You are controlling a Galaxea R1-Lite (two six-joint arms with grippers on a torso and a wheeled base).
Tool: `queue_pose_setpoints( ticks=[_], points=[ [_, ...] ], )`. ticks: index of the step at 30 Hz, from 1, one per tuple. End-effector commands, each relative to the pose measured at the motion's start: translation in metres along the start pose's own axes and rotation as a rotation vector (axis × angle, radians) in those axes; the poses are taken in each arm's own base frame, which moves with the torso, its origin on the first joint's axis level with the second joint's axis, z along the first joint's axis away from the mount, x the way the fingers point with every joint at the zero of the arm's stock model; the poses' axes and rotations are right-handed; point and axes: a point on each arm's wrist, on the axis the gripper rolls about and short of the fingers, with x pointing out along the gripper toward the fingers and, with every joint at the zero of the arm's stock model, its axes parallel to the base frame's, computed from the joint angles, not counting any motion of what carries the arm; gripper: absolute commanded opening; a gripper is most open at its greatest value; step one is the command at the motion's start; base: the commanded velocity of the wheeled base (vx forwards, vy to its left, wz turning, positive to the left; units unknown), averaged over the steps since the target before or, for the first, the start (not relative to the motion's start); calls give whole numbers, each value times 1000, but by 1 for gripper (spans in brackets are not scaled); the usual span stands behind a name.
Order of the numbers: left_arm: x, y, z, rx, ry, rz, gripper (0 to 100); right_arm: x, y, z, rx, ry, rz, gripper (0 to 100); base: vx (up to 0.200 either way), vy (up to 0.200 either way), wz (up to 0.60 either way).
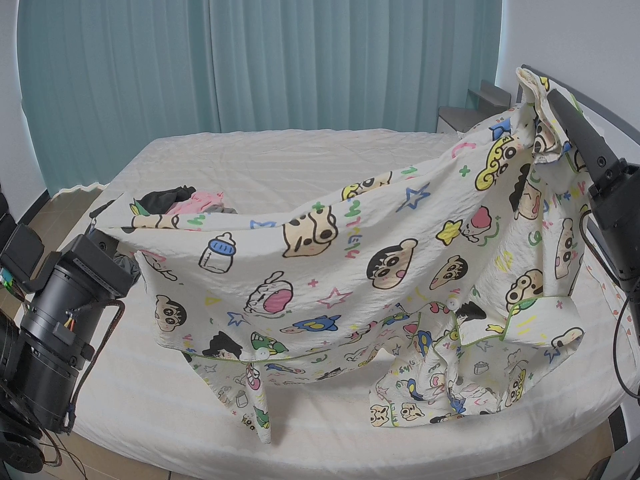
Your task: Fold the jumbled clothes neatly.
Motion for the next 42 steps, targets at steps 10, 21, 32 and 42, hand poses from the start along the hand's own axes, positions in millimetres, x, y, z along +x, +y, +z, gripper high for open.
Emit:
queue_pose_setpoints(
  ticks=[10,21,32,42],
  points=[
    [-1,0,1,-1,-3,-2,0,-2,-1,-1,-3,3,-4,0,0,-40,0],
    [-1,0,2,-2,-5,-3,0,-2,-1,0,-5,0,0,0,-73,0,0],
    [0,-1,2,-4,-10,-2,0,-4,0,6,-5,-17,9,0,-200,0,0],
    [0,-1,4,-8,-14,-5,0,-13,3,9,-1,0,45,0,0,0,0]
  ],
)
